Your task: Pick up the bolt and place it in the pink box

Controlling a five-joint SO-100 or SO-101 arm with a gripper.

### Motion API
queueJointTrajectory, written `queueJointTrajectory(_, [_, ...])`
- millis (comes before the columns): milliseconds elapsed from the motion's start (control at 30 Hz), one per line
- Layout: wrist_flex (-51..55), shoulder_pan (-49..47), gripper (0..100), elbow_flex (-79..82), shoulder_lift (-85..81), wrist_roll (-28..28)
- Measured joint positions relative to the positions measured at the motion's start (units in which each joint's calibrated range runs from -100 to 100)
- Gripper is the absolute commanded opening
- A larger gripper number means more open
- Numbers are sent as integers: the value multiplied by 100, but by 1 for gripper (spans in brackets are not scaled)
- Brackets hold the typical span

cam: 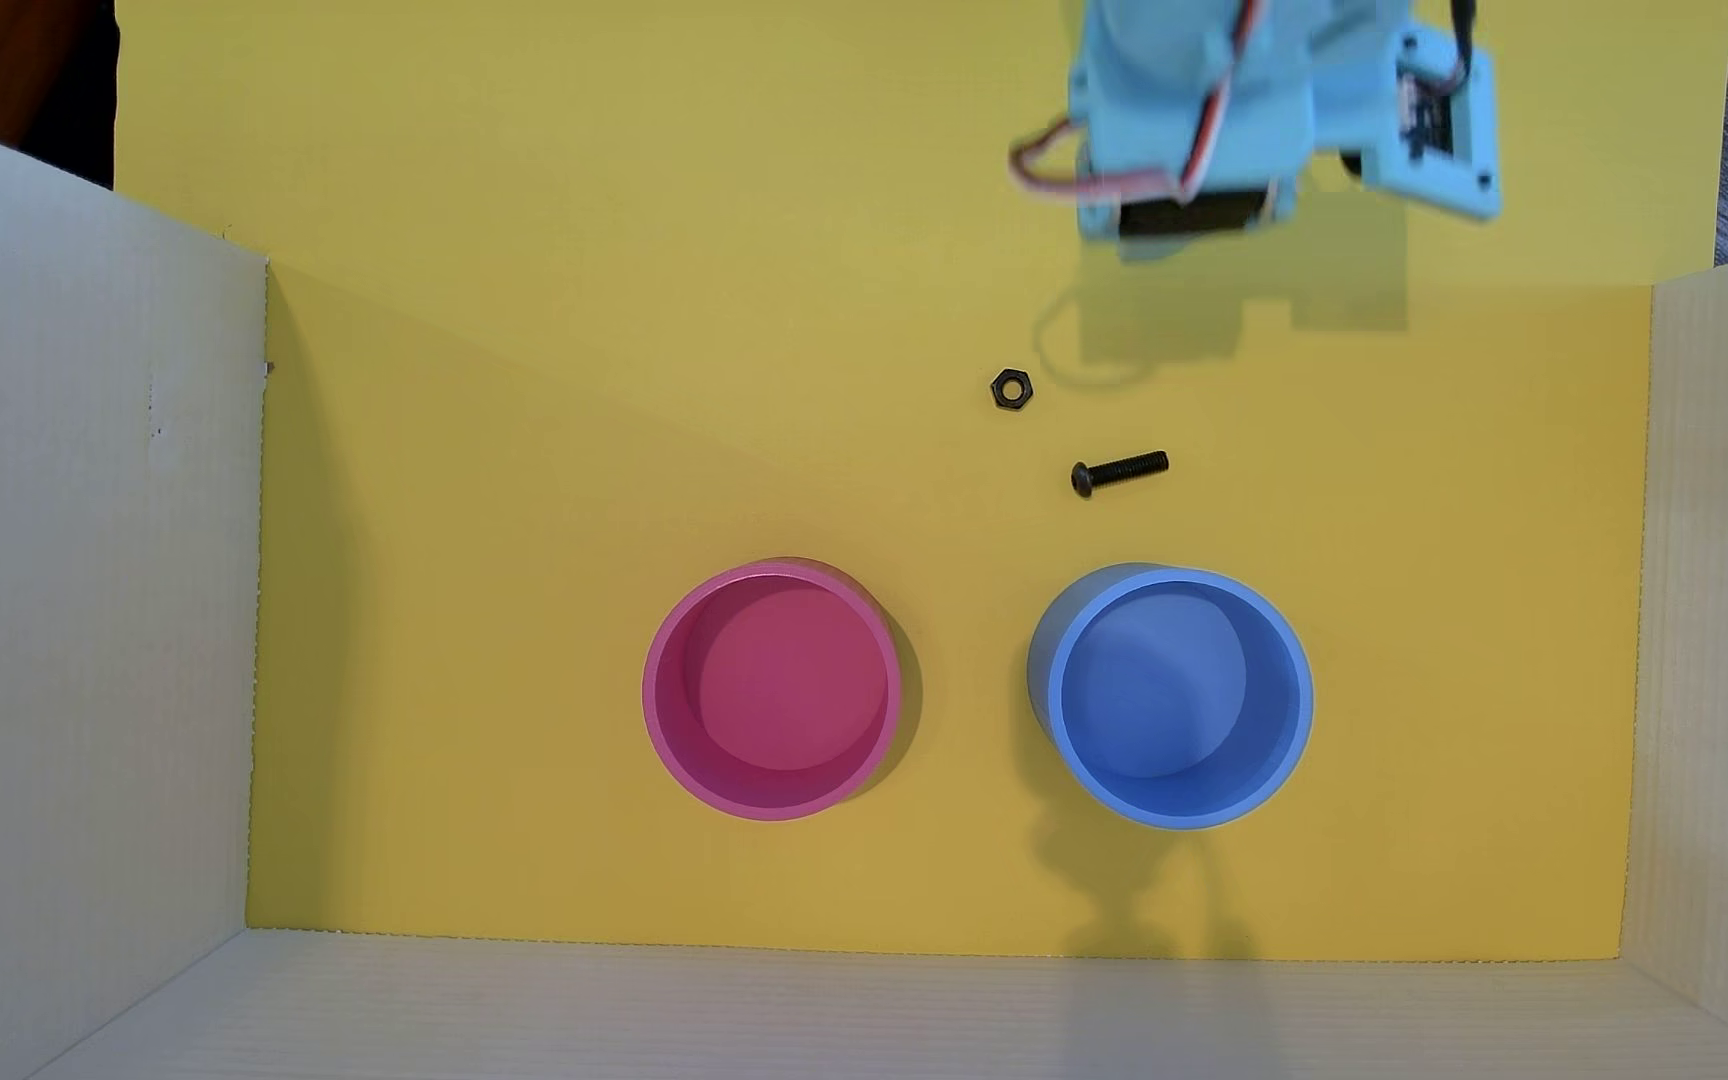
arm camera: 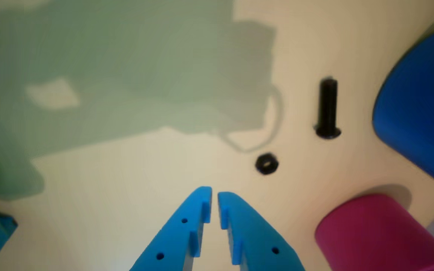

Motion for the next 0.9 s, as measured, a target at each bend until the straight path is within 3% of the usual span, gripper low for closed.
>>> queueJointTrajectory(300, [-188, -7, 2, -595, 898, 484])
queueJointTrajectory(433, [-248, -15, 2, -793, 1008, 503])
queueJointTrajectory(667, [-257, -15, 13, -1288, 1602, 503])
queueJointTrajectory(900, [-257, -7, 14, -1315, 1856, 493])
